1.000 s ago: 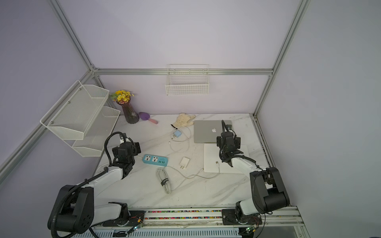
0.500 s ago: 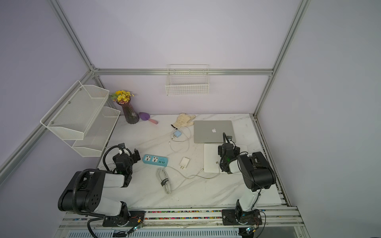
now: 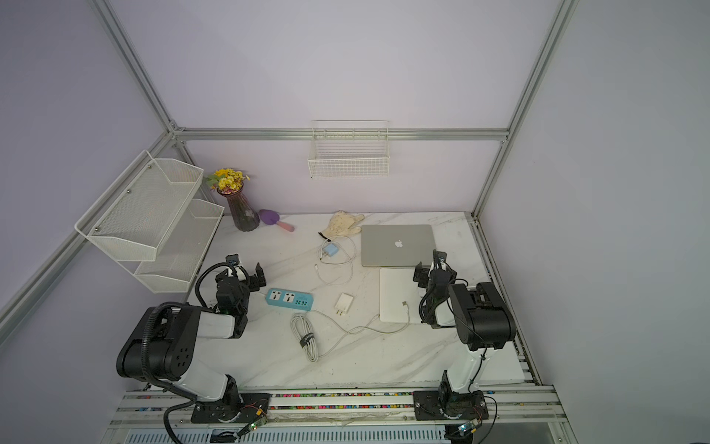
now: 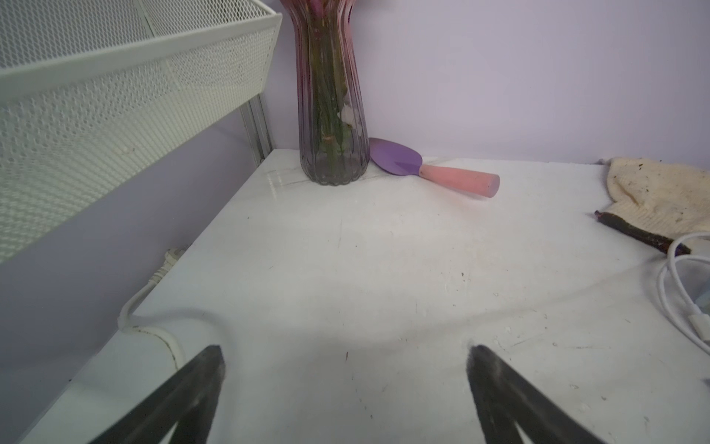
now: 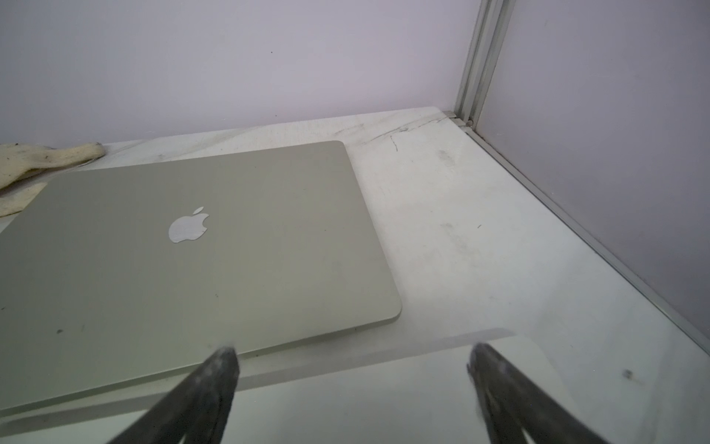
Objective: Unplug the laptop charger
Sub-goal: Reset both arms
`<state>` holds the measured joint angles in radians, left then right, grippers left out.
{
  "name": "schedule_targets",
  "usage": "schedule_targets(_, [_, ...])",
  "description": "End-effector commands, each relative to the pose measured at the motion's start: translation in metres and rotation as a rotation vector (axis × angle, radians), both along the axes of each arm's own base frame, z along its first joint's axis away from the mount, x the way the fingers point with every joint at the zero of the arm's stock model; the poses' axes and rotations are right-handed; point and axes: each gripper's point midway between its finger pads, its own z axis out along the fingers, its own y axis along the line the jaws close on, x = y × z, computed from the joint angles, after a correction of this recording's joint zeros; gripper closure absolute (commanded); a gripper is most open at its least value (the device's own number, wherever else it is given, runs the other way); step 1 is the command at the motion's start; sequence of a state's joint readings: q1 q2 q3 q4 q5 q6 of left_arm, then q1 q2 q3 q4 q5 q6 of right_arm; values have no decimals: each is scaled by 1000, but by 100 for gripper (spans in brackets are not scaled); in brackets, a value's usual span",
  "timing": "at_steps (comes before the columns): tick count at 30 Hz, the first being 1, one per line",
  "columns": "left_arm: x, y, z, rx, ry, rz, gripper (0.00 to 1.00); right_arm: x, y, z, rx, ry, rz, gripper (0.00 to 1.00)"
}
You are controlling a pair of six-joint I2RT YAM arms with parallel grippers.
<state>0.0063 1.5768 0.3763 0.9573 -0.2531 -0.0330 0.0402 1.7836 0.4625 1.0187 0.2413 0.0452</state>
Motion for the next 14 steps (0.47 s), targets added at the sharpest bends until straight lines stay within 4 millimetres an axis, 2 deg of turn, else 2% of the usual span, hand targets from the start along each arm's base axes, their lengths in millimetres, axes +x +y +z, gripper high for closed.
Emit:
schedule_targets(1, [-1, -1, 0, -14, 19, -5, 0, -4, 5, -8, 19, 34, 15, 3])
schedule_targets(8, [0, -2, 1, -3, 4, -13, 0, -2, 6, -14, 32, 59, 19, 3])
schedule_targets(14, [0, -2, 2, -3, 1, -13, 0, -3, 5, -9, 19, 39, 18, 3])
